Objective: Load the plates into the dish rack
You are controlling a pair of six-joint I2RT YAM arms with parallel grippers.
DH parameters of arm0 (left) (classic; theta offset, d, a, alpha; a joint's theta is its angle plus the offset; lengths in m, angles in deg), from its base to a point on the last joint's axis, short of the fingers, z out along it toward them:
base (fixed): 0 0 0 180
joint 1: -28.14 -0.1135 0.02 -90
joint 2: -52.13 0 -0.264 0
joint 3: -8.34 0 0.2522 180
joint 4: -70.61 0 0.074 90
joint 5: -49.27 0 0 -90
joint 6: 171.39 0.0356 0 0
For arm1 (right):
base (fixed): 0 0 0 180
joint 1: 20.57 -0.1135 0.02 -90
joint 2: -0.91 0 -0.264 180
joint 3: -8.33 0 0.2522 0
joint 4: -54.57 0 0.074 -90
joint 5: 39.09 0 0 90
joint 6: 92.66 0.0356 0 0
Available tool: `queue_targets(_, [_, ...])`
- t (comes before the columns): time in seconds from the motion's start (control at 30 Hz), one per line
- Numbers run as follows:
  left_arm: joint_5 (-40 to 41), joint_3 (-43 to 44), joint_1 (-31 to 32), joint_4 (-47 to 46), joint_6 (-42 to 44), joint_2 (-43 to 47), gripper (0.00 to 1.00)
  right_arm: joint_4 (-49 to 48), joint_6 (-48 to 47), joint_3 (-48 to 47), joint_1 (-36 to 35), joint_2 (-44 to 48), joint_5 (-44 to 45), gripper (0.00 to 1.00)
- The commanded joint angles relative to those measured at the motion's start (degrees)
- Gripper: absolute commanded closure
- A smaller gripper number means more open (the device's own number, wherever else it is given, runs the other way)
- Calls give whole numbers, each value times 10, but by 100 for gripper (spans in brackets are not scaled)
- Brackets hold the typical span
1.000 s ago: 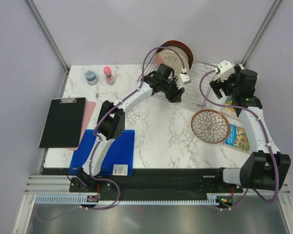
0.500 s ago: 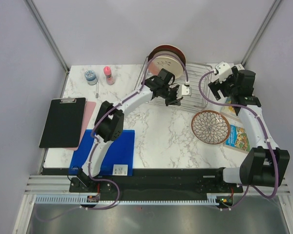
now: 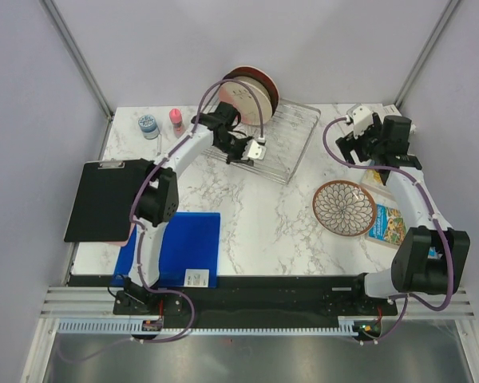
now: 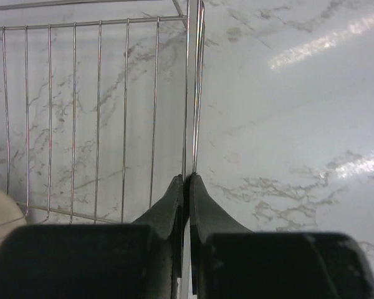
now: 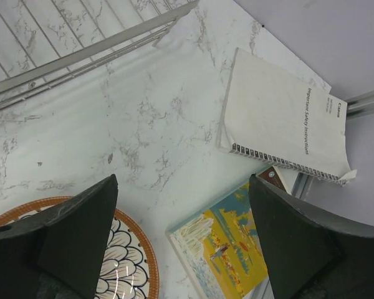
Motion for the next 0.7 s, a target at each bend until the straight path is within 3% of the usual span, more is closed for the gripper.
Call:
queue_targets(0.0, [41, -79, -1, 85, 170, 113, 98, -10, 12, -16, 2, -5, -35, 7])
queue_targets(0.27, [104, -264, 6, 88, 318, 240, 98, -20, 51, -44, 0, -50, -70, 9])
queue_targets(0.47, [135, -322, 0, 48, 345, 258, 98, 63, 52, -153, -43, -154, -129, 18])
queue_targets(0.67, [166, -333, -11, -5, 351, 240, 98, 83, 74, -233, -121, -225, -145, 18])
